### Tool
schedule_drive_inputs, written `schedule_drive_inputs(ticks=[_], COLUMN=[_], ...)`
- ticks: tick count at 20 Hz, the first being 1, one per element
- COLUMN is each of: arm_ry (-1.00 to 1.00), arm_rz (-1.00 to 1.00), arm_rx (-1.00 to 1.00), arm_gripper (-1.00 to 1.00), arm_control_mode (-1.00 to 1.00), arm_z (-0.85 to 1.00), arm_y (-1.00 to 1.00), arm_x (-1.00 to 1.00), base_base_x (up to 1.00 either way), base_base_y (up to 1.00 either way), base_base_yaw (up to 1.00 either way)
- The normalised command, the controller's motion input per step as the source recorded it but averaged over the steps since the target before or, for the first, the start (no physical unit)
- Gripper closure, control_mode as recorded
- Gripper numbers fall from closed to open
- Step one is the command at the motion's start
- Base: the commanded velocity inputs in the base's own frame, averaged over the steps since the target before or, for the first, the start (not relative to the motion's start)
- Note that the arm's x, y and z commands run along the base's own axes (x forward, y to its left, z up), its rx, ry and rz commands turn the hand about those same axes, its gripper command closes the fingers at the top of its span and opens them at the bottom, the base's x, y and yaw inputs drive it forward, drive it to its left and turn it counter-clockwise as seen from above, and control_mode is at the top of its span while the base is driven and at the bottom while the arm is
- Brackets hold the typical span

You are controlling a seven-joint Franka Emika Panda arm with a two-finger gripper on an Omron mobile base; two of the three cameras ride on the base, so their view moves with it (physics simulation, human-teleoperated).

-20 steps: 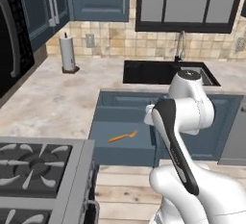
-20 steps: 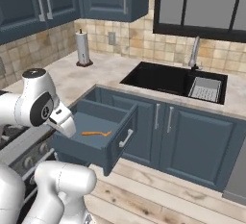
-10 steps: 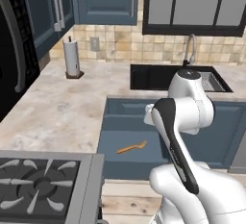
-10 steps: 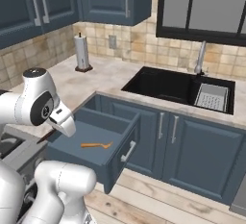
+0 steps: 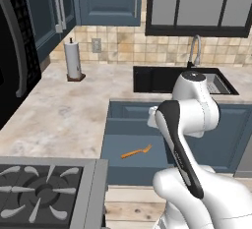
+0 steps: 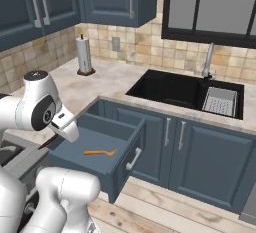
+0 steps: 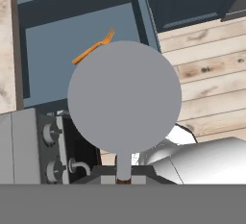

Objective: Organize the utensils by type. Pick up the wooden spoons from the counter and place them in the open cabinet. Then pick up the metallic utensils from the counter and place them in the open drawer.

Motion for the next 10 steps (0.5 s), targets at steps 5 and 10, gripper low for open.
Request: schedule_drive_inputs(ticks=[5, 10], arm_ry=[0.00, 0.00], arm_rz=[0.00, 0.00], arm_rx=[0.00, 0.00], arm_gripper=[1.00, 1.00], arm_control_mode=[1.00, 1.00], arm_z=[0.00, 0.00], arm_y=[0.00, 0.00], arm_x=[0.00, 0.00], base_base_x=[0.00, 0.00], base_base_y=[0.00, 0.00], base_base_yaw=[0.00, 0.00])
